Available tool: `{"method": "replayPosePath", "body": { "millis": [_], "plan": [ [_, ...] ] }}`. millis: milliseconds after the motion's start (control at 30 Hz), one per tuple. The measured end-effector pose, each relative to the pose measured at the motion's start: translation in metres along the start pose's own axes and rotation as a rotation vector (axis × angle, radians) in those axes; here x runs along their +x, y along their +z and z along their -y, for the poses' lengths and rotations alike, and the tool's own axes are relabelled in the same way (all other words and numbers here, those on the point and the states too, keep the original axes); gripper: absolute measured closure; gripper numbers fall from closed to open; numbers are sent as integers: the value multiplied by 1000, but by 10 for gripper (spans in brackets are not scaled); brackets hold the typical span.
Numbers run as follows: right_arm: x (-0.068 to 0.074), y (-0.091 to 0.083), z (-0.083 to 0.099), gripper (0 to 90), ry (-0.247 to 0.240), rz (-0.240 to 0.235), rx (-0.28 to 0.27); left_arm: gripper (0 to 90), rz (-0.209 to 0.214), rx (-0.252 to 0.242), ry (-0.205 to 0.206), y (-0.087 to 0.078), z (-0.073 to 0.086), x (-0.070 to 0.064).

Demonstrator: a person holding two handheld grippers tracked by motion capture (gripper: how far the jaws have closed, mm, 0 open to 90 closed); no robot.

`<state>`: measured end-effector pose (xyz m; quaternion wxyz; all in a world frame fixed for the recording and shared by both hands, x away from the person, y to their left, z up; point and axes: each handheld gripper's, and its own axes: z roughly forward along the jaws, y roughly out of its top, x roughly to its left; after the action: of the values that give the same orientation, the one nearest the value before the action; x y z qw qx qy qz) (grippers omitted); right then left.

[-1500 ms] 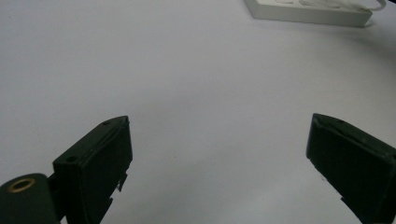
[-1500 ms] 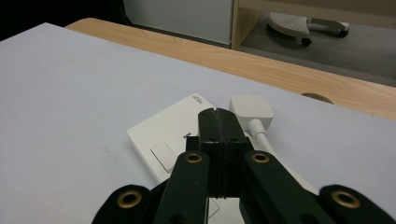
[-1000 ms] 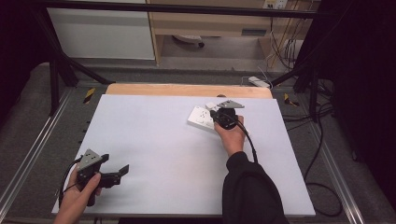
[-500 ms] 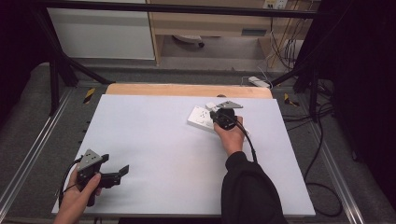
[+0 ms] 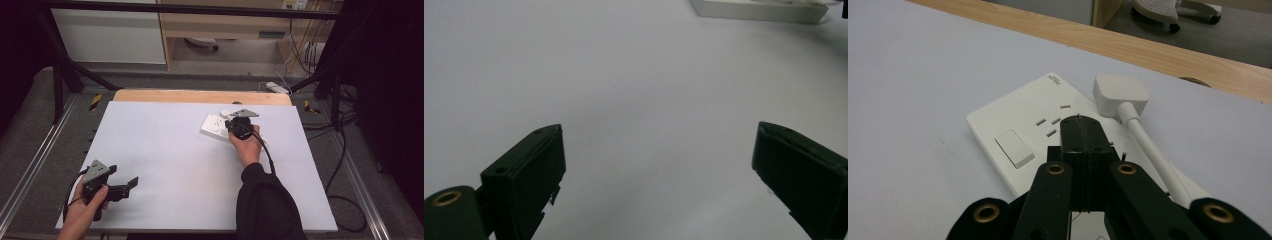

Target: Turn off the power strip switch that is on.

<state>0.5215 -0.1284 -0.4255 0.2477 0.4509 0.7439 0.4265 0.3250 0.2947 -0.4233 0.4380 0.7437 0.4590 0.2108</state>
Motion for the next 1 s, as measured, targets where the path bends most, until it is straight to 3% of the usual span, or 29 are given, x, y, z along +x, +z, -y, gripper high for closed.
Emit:
{"method": "replayPosePath", "body": {
  "millis": [1000],
  "plan": [
    [12,10,10,900,-24,-29,64,70,-5,4,8,0,0,0]
  ]
}}
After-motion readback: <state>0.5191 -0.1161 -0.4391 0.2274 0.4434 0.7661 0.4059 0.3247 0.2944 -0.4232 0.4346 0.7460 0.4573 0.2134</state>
